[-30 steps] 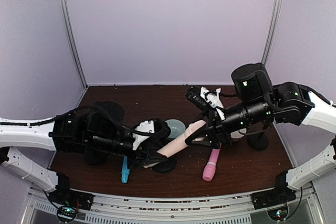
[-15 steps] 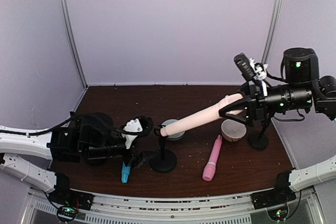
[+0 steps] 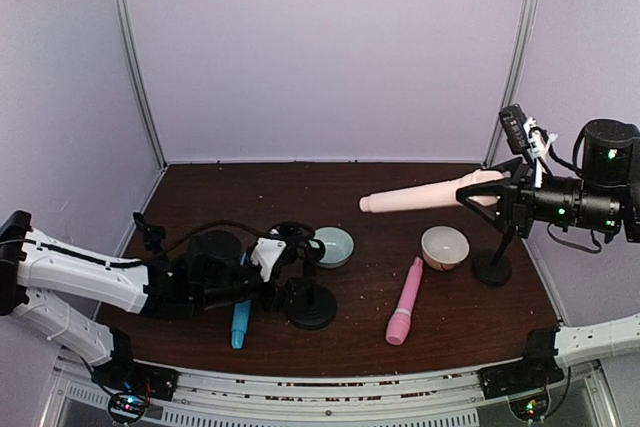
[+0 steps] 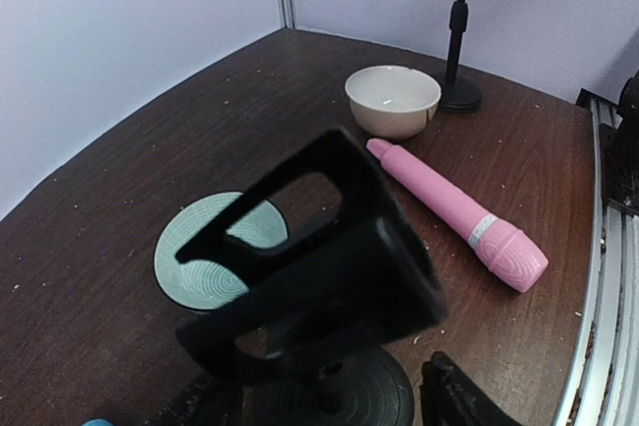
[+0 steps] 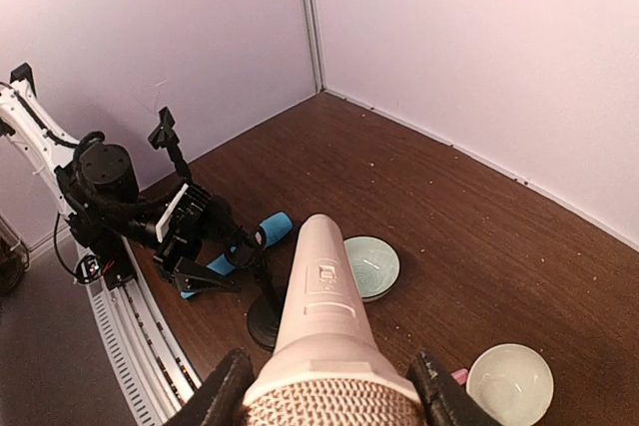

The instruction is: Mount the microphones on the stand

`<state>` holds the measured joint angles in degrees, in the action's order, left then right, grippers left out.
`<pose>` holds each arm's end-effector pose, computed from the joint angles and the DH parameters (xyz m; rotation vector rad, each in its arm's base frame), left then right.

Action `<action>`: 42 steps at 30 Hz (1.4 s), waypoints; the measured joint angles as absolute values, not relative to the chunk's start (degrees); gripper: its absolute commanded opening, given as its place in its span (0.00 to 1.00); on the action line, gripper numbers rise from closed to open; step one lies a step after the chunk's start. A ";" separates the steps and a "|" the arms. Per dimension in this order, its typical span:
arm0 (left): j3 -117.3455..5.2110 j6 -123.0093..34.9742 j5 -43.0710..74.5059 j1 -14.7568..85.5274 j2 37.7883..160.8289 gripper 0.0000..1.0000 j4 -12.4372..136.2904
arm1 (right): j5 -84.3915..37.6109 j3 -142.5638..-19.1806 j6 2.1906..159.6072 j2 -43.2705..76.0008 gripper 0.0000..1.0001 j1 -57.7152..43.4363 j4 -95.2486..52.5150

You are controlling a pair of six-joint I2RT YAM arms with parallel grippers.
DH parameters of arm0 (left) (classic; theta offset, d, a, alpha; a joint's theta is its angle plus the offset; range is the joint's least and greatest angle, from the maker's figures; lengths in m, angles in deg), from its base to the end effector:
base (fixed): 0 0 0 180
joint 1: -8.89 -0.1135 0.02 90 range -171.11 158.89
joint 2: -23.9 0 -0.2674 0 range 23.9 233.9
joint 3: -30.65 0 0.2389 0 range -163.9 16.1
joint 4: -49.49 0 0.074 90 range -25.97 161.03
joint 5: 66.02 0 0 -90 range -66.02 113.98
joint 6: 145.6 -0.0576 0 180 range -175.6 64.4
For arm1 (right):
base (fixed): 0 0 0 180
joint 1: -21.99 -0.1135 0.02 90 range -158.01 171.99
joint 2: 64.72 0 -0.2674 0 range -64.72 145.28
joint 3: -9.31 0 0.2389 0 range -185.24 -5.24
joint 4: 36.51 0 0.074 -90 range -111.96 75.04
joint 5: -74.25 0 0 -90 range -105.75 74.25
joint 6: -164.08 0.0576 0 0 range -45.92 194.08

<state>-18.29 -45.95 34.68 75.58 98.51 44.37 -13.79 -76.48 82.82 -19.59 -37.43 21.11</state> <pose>0.1232 -0.2590 0.2220 0.8345 1.8055 -0.7040 0.0721 0.1182 0.4203 -0.8093 1.7664 0.7786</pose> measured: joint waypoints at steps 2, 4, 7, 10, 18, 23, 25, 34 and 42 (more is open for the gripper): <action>-18.29 -45.58 33.87 74.95 100.89 0.58 41.07 | -12.33 -75.74 83.43 -20.84 0.00 -37.43 20.76; -18.20 -45.16 33.30 74.69 103.23 0.53 38.27 | -11.35 -75.85 83.71 -21.21 0.00 -37.41 20.28; -17.90 -44.75 32.49 74.55 106.12 0.42 34.32 | -10.73 -76.11 83.97 -20.88 0.00 -37.39 20.15; -17.48 -44.46 31.88 74.55 107.43 0.33 31.32 | -10.73 -76.11 84.37 -19.66 0.00 -37.39 20.19; -13.77 -43.35 33.43 74.23 104.81 0.13 28.02 | -9.64 -75.74 84.59 -17.73 0.00 -37.39 19.14; -11.47 -42.38 40.27 75.25 99.36 0.05 32.04 | -5.29 -75.76 84.59 -15.15 0.00 -37.39 18.29; -11.19 -41.93 44.08 75.76 97.66 0.03 33.92 | -4.57 -75.74 84.56 -13.80 0.00 -37.39 17.61; -10.77 -36.94 53.87 76.06 99.01 0.32 34.36 | -4.81 -75.74 84.46 -8.71 0.00 -37.39 14.29; -8.39 -34.45 53.85 77.00 98.12 0.61 30.82 | -7.15 -75.80 83.45 -7.72 0.00 -37.39 13.81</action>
